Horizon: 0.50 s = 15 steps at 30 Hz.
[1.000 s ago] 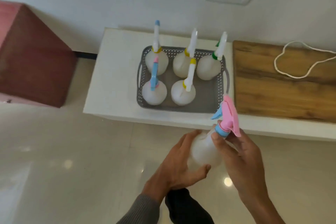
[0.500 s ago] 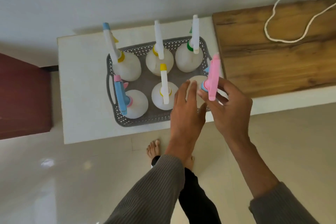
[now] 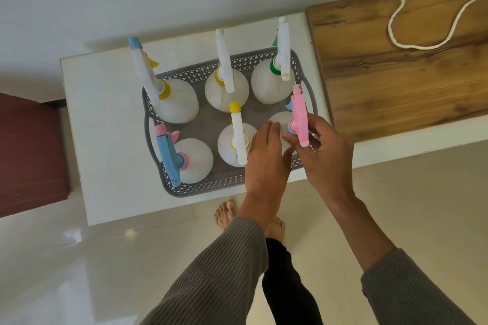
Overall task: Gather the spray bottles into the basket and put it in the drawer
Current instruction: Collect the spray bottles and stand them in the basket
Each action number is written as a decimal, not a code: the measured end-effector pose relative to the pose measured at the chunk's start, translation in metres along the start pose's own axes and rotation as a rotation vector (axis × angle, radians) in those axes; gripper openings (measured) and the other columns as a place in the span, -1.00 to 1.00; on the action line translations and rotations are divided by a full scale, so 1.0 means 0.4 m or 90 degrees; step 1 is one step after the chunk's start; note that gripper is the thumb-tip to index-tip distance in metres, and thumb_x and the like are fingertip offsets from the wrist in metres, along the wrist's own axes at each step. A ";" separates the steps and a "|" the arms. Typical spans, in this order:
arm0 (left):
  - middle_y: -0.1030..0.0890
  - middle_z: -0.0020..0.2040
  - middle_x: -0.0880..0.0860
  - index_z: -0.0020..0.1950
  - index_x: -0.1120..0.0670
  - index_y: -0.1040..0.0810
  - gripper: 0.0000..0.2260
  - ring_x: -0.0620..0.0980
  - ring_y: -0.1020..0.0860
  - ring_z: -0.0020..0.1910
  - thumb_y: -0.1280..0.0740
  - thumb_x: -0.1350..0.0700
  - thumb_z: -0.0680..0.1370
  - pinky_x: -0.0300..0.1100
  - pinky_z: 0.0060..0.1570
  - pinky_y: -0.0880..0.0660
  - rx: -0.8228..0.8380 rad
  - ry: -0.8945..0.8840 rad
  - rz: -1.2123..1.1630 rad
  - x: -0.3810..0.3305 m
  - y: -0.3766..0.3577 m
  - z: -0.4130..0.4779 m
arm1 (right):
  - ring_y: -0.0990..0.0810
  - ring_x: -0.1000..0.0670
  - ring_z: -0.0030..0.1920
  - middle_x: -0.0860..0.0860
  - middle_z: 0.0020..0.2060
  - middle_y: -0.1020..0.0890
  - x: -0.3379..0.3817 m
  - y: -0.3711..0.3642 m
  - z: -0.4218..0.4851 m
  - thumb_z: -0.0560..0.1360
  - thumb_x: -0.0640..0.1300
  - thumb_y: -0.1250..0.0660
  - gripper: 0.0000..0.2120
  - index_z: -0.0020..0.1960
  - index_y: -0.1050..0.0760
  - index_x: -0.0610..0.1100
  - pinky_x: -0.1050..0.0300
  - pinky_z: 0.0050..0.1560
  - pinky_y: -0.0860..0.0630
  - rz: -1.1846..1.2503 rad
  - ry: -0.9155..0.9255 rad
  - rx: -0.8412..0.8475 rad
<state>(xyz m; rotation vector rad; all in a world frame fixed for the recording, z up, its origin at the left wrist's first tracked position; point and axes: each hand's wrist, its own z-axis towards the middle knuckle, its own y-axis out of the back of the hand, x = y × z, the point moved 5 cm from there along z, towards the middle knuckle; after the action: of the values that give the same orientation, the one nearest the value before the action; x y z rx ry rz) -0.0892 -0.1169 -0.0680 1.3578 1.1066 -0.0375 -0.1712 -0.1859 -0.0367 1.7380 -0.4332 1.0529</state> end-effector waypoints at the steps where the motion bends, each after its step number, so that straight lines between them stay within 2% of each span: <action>1: -0.56 0.27 0.20 0.29 0.25 -0.51 -0.50 0.17 -0.55 0.24 -0.55 0.22 0.39 -0.03 0.23 -0.49 0.003 -0.001 -0.001 0.001 -0.001 0.000 | -0.50 0.37 0.00 0.18 0.04 -0.56 0.001 -0.001 -0.002 0.44 -0.12 -0.50 -0.62 0.22 -0.59 -0.18 0.64 -0.01 -0.38 -0.003 0.000 -0.001; 4: -0.56 0.28 0.20 0.29 0.25 -0.50 -0.50 0.17 -0.54 0.25 -0.54 0.23 0.40 -0.02 0.24 -0.48 0.009 -0.007 0.001 0.003 -0.003 -0.001 | -0.52 0.25 0.05 0.17 0.07 -0.55 0.002 -0.001 -0.008 0.43 -0.12 -0.51 -0.62 0.22 -0.59 -0.18 0.64 0.00 -0.39 -0.009 -0.001 -0.006; 8: -0.53 0.31 0.22 0.32 0.26 -0.47 -0.50 0.20 -0.53 0.28 -0.52 0.26 0.41 0.03 0.23 -0.53 0.018 -0.014 -0.013 0.003 -0.003 -0.012 | -0.49 0.32 0.05 0.18 0.09 -0.55 -0.001 -0.001 -0.011 0.44 -0.11 -0.51 -0.62 0.23 -0.58 -0.17 0.63 0.00 -0.39 -0.006 -0.013 -0.006; 13: -0.47 0.39 0.21 0.39 0.25 -0.41 -0.48 0.17 -0.45 0.37 -0.47 0.23 0.47 0.03 0.30 -0.47 0.022 -0.017 -0.008 0.002 -0.001 -0.017 | -0.54 0.14 0.08 0.22 0.06 -0.53 0.000 -0.001 -0.011 0.42 -0.13 -0.53 -0.58 0.24 -0.57 -0.17 0.65 -0.01 -0.37 -0.004 -0.013 0.009; 15: -0.43 0.43 0.21 0.43 0.26 -0.37 -0.45 0.16 -0.41 0.41 -0.46 0.23 0.48 0.02 0.28 -0.47 0.021 -0.018 -0.009 0.004 -0.001 -0.030 | -0.55 0.10 0.16 0.21 0.14 -0.57 0.000 0.006 -0.016 0.40 -0.10 -0.54 -0.52 0.28 -0.53 -0.16 0.47 0.12 -0.49 0.004 -0.015 0.017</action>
<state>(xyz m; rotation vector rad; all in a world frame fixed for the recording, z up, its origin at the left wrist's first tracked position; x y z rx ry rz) -0.0958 -0.1067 -0.0671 1.3755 1.0964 -0.0854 -0.1759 -0.1810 -0.0348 1.7748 -0.4411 1.0483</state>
